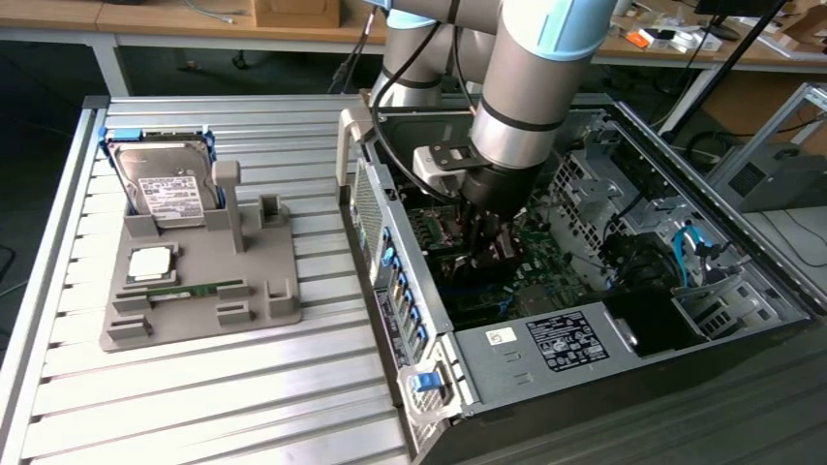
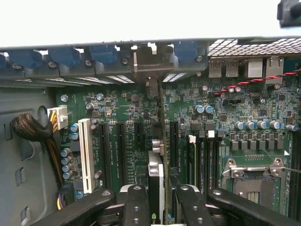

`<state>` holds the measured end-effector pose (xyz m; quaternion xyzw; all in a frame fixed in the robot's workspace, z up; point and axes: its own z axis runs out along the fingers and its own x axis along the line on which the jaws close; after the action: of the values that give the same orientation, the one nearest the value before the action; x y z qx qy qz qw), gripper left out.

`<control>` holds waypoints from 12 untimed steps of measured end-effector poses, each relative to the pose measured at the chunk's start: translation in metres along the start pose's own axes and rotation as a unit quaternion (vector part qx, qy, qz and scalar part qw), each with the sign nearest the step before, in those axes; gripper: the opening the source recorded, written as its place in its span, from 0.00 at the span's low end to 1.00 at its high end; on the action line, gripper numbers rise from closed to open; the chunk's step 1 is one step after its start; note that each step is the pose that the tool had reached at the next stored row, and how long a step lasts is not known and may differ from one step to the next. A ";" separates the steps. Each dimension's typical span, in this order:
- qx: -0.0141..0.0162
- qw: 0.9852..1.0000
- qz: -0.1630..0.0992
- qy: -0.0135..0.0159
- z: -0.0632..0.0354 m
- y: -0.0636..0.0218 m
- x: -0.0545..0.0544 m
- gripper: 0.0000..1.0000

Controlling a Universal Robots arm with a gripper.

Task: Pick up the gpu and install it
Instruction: 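Insert the gpu into the slot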

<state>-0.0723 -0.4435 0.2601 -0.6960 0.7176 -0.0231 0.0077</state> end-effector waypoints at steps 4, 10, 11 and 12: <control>0.001 1.000 0.000 -0.001 -0.0020 0.0000 0.000 0.27; 0.001 1.000 0.000 0.000 -0.0046 0.0001 0.000 0.27; 0.001 1.000 0.000 0.000 -0.0047 0.0001 0.000 0.27; 0.001 1.000 0.000 0.000 -0.0048 0.0001 0.000 0.27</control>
<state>-0.0727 -0.4436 0.2649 -0.6959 0.7177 -0.0239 0.0084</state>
